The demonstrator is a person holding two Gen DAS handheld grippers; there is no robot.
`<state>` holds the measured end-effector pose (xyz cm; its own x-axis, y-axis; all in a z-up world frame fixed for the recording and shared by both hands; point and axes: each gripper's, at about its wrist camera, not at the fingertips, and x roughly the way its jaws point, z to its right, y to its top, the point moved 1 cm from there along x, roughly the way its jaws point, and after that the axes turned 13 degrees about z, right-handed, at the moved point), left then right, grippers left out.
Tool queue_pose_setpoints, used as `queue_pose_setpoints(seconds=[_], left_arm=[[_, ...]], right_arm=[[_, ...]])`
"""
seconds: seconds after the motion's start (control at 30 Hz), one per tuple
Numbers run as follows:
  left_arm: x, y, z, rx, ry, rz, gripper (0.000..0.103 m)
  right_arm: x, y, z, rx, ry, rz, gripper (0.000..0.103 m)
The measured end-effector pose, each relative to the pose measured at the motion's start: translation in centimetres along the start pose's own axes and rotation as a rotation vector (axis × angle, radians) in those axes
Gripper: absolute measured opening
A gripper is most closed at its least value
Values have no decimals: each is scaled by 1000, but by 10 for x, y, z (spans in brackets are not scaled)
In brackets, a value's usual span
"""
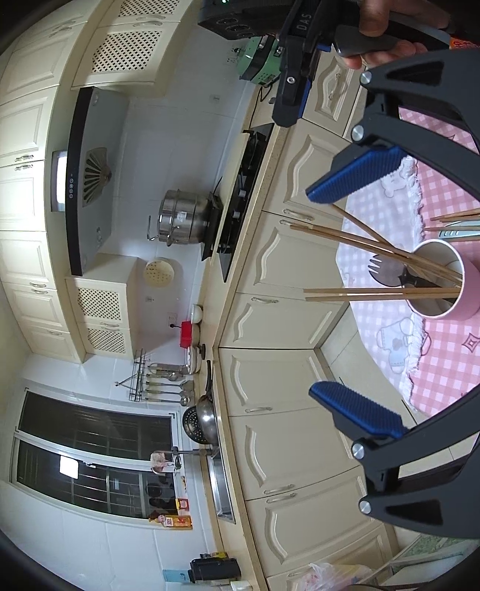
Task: Organize utensils
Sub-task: 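Move both open tools back down toward the loose chopsticks beside the cup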
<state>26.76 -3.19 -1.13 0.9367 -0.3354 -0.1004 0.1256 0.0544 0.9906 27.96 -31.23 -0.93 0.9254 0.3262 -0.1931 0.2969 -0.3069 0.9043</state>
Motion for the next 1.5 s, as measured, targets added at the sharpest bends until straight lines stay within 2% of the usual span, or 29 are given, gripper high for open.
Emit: queue_pose_setpoints(seconds=[0.33, 0.6, 1.1, 1.33, 1.5], left_arm=[[-11, -8, 4, 18, -2, -39, 95], [-15, -29, 6, 10, -13, -100, 95], [-21, -72, 14, 25, -34, -211, 95], [-14, -105, 20, 39, -41, -315, 95], [-8, -136, 27, 93, -45, -410, 95]], right_arm=[[-9, -24, 19, 26, -63, -74, 97], [-10, -53, 33, 46, -96, -155, 97], [-17, -89, 42, 48, -146, -246, 97], [-20, -118, 50, 68, -173, -322, 97], [-23, -131, 55, 80, -187, -352, 97]])
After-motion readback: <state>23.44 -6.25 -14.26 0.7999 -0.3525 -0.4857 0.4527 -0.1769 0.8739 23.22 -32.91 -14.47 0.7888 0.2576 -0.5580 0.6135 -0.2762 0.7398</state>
